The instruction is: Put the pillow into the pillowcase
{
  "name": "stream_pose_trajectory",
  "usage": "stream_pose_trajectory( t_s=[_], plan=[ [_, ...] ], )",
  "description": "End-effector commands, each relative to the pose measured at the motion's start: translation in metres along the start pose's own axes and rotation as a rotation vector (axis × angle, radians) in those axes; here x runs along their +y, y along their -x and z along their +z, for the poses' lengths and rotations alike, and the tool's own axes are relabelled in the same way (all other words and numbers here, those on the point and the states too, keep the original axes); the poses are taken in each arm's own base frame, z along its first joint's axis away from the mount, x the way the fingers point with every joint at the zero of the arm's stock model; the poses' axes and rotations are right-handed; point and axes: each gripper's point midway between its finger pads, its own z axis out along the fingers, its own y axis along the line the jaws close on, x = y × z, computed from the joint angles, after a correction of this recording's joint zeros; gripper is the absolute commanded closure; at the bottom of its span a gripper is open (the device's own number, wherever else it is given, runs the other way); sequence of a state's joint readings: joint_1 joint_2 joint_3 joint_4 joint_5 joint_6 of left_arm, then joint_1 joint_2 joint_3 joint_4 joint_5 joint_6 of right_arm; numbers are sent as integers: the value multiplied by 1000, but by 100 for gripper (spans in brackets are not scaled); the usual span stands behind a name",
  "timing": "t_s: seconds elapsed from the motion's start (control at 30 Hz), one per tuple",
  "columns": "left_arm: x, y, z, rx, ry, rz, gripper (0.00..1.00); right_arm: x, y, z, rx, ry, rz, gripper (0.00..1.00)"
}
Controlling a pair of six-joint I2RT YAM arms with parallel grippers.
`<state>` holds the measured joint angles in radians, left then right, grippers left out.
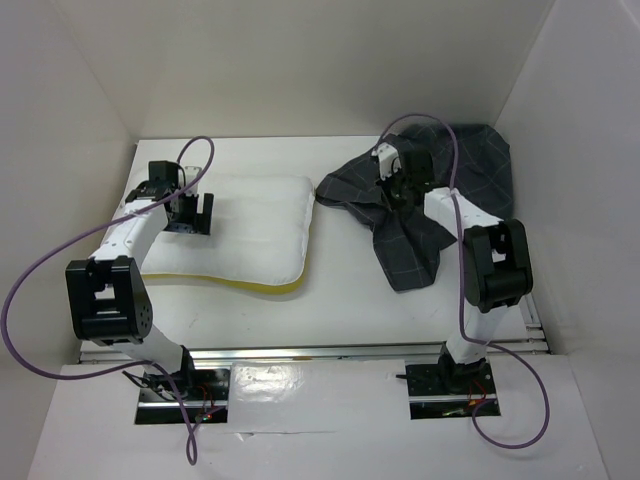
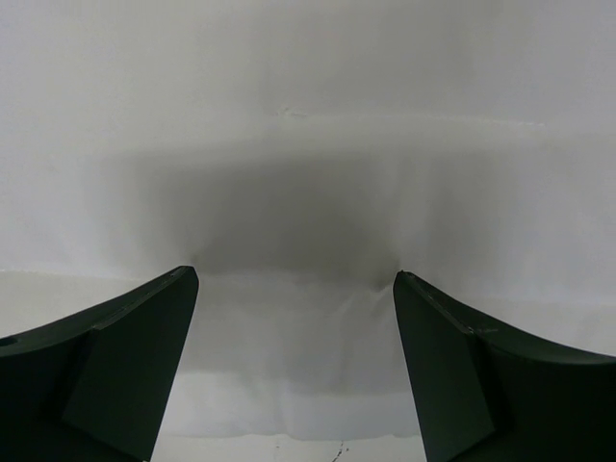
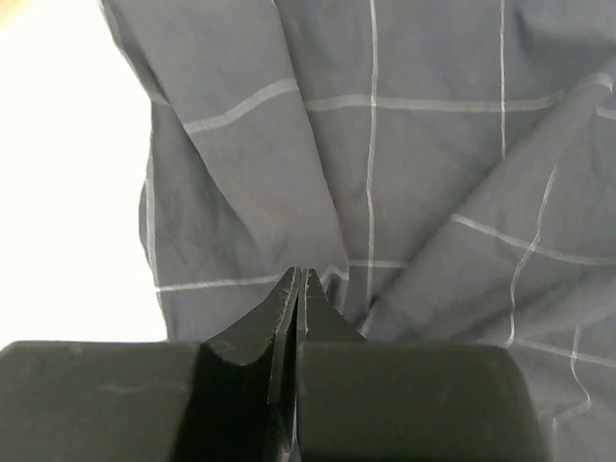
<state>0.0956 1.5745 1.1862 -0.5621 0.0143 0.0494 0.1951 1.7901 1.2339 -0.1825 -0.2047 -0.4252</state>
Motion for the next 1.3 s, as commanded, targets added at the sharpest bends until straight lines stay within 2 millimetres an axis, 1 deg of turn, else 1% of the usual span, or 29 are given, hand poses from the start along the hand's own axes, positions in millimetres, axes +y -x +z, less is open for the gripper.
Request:
stream_pose_trajectory(
  t_s=[0.0,0.03,0.07,0.1,0.13,0.2,0.23,0.3,0.33,0.37,0.4,0.43,0.47,0.5,0.53,0.63,0.67,0.7,0.77,0.8,0.83,0.87,0.9,0.93,1.0,1.03,1.1,1.2,1.27],
  plan=[
    [-3,18,-2,-40,-25,-1,3,7,28,-11,-58,105,67,100],
    [-3,18,-2,-40,-25,-1,3,3,37,-15,-76,115,69,100],
    [-3,18,-2,-40,-25,-1,3,6,40,-17,-79,129,81,100],
    [-3,18,-2,-40,-25,-1,3,9,40,-20,-78,165,92,100],
    [-2,22,-4,-49,-24,0,3,10,42,-21,-81,174,92,100],
    [-2,22,-4,-49,-24,0,3,10,42,-21,-80,174,103,100],
    [-2,22,-4,-49,-24,0,3,12,37,-18,-62,181,99,100],
    [-2,22,-4,-49,-24,0,3,13,19,-13,0,179,107,86],
    [-2,22,-4,-49,-24,0,3,14,17,-13,9,183,102,81],
    [-2,22,-4,-49,-24,0,3,15,9,-13,22,175,104,74],
    [-2,22,-4,-49,-24,0,3,15,8,-15,10,171,90,54],
    [-2,22,-4,-49,-24,0,3,11,20,-24,-44,149,47,44],
    [-2,22,-4,-49,-24,0,3,16,10,-25,-36,152,49,35],
    [-2,22,-4,-49,-24,9,3,16,11,-27,-48,147,31,27],
    [-2,22,-4,-49,-24,9,3,18,11,-26,-41,136,12,24],
    [-2,22,-4,-49,-24,9,3,15,7,-25,-14,104,9,24],
    [-2,22,-4,-49,-24,9,3,13,2,-22,3,94,11,23],
    [-2,22,-4,-49,-24,9,3,17,-2,-17,15,87,14,23],
    [-2,22,-4,-49,-24,9,3,9,3,-15,4,37,-1,28],
    [-4,22,-4,-50,-33,9,3,9,0,-14,8,28,10,31],
    [-4,22,-4,-50,-33,9,3,5,3,-14,-4,8,6,33],
    [-4,22,-4,-50,-33,9,3,6,0,-11,6,12,19,36],
    [-4,18,-2,-41,-34,9,3,6,0,-11,6,12,19,42],
    [-4,18,-2,-41,-34,9,3,7,-4,-8,16,16,21,44],
    [-4,18,-2,-41,-34,9,3,7,-2,0,23,14,16,48],
    [-2,18,-2,-40,-25,9,3,9,-8,2,42,22,20,50],
    [-2,18,-2,-40,-25,9,3,6,-13,8,62,9,22,50],
    [-1,18,-2,-39,-16,8,3,2,-16,13,70,-8,22,50],
    [-1,14,-1,-29,-17,8,3,2,-18,17,72,-7,22,50]
  ],
)
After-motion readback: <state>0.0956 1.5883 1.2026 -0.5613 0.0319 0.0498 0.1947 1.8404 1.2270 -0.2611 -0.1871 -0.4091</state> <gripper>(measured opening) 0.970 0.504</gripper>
